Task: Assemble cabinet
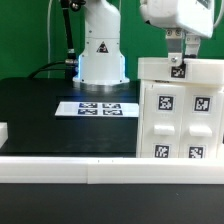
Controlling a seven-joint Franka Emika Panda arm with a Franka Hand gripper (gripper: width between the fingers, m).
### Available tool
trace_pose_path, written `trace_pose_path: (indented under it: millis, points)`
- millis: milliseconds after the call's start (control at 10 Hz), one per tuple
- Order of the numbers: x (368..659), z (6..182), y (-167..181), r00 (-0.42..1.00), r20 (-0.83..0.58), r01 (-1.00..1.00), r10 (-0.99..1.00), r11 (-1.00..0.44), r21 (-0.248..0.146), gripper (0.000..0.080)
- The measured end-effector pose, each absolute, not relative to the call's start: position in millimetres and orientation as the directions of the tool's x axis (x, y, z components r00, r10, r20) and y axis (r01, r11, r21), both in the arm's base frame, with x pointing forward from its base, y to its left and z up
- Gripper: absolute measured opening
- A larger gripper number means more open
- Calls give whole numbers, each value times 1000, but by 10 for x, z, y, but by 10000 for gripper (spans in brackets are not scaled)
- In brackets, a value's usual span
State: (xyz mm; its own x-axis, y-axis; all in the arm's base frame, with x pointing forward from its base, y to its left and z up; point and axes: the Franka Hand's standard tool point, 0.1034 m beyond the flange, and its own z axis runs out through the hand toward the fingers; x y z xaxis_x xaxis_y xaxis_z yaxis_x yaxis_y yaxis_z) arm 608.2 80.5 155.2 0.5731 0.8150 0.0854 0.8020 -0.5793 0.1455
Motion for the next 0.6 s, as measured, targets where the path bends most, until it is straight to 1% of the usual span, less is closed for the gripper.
trace_pose_path:
  millis: [300, 600]
  points:
    - [6085, 1554, 788, 774, 130, 611, 620, -784, 108, 553]
    - [6064, 1548, 848, 931, 157, 325, 329, -944, 52, 554]
